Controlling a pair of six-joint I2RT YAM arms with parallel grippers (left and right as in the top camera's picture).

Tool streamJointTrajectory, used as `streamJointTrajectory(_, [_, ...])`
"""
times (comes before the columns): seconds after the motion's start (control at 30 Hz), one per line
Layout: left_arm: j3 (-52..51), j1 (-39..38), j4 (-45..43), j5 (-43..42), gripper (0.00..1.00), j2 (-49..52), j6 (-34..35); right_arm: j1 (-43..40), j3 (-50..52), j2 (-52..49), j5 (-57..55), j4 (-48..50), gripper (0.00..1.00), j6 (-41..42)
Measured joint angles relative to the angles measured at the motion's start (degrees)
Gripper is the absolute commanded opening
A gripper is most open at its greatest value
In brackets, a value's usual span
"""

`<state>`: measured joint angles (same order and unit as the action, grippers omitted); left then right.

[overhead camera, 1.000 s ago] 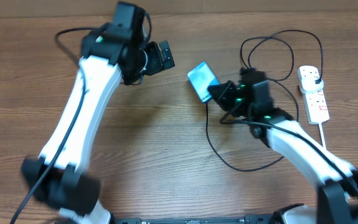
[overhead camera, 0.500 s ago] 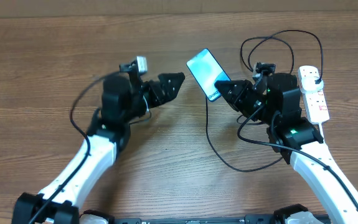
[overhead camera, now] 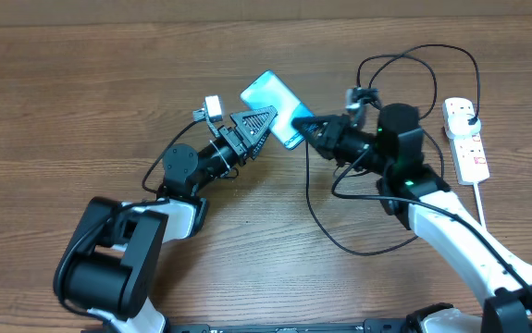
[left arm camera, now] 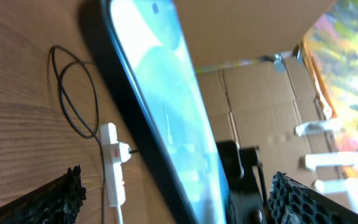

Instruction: Plug charger to phone and switch on socket

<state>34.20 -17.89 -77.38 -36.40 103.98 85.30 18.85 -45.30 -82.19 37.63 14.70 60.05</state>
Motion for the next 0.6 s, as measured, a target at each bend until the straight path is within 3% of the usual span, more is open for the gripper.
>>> streamJointTrajectory(0.2, [2.1,-0.4,-4.9,0.4,1.0,2.7,4.1,3.1,0.0,-2.1,-0.1,0.9,0.04,0.0])
streamJointTrajectory(0.6, [2.7,-0.4,-7.8,0.2,0.76,3.0,9.5,3.1,0.0,-4.3,-1.4,2.1,0.04,-0.9])
